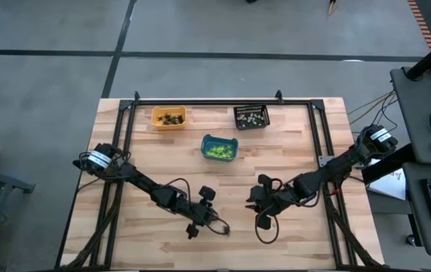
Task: Sort Halloween decoration
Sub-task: Put the black spider toy into the yellow bin
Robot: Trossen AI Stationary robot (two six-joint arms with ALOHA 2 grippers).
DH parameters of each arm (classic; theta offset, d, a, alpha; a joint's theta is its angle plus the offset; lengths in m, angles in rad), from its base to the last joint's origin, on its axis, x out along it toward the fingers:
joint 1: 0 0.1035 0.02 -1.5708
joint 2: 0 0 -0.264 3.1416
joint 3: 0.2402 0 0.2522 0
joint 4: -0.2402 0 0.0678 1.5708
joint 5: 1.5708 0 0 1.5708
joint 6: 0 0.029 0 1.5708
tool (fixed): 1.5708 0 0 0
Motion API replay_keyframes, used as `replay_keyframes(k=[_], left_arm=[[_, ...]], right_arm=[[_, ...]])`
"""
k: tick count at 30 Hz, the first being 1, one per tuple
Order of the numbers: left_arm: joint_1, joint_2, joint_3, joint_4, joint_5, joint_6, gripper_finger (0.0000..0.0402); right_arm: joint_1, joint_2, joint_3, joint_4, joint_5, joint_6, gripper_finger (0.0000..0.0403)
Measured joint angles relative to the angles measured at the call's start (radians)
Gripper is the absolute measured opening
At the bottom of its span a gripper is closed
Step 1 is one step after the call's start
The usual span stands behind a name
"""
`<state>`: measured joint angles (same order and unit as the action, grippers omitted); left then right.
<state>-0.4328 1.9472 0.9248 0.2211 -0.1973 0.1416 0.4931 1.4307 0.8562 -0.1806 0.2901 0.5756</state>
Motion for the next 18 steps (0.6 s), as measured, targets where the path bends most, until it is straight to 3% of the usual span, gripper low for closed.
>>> replay_keyframes(k=[10,18], left_arm=[[0.000,0.002,0.000,-0.007,0.000,-0.030,0.0008],[0.000,-0.014,-0.003,-0.023,-0.033,-0.046,0.0000]], right_arm=[[0.000,0.000,0.000,0.004,0.000,0.000,0.0084],[0.000,0.000,0.000,0.007,0.000,0.000,0.0084]])
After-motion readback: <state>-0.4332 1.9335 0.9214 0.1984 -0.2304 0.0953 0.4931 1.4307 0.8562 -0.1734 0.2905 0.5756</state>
